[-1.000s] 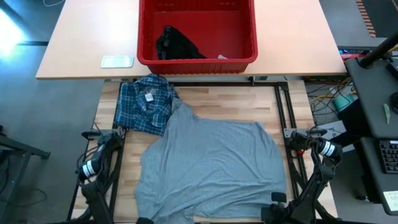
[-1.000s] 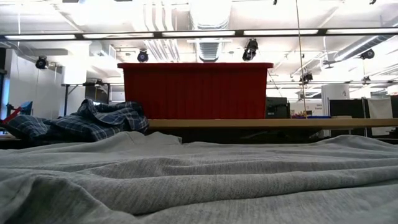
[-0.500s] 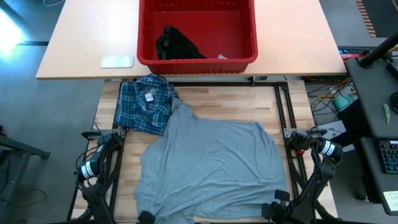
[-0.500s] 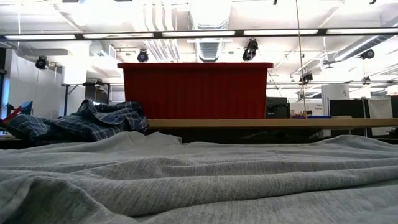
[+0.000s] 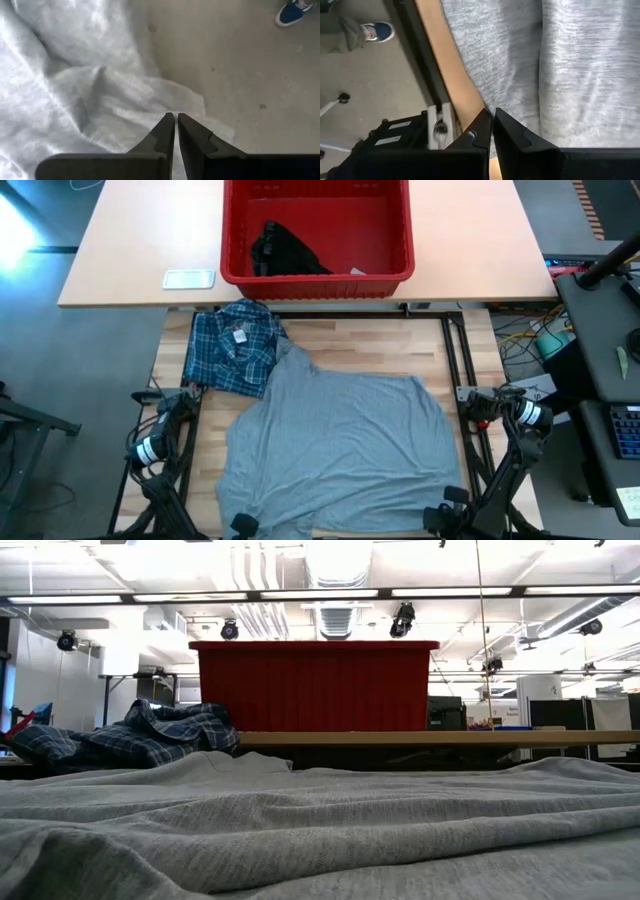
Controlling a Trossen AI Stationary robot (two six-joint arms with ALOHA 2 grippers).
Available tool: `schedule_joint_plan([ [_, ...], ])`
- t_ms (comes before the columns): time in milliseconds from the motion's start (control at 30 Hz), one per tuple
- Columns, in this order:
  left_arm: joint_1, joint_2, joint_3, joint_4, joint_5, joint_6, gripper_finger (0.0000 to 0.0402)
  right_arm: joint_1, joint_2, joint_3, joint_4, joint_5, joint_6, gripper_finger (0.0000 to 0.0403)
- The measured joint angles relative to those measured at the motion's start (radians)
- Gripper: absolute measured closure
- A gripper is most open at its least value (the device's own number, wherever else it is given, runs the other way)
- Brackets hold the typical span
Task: Fold Laundry from Bin
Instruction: Fold the gray shirt
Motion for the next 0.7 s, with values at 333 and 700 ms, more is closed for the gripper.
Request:
schedule_joint_plan([
  [333,-0.034,-0.003,0.045,-0.031,0.011,0.072,0.0375,0.000,-0.048,0.001,-0.067,0.008,0.003,0.0394],
  [700,-0.049,0.020,0.047,0.017,0.035,0.150,0.0202,0.000,-0.048,0.000,-0.070,0.008,0.023,0.0394],
])
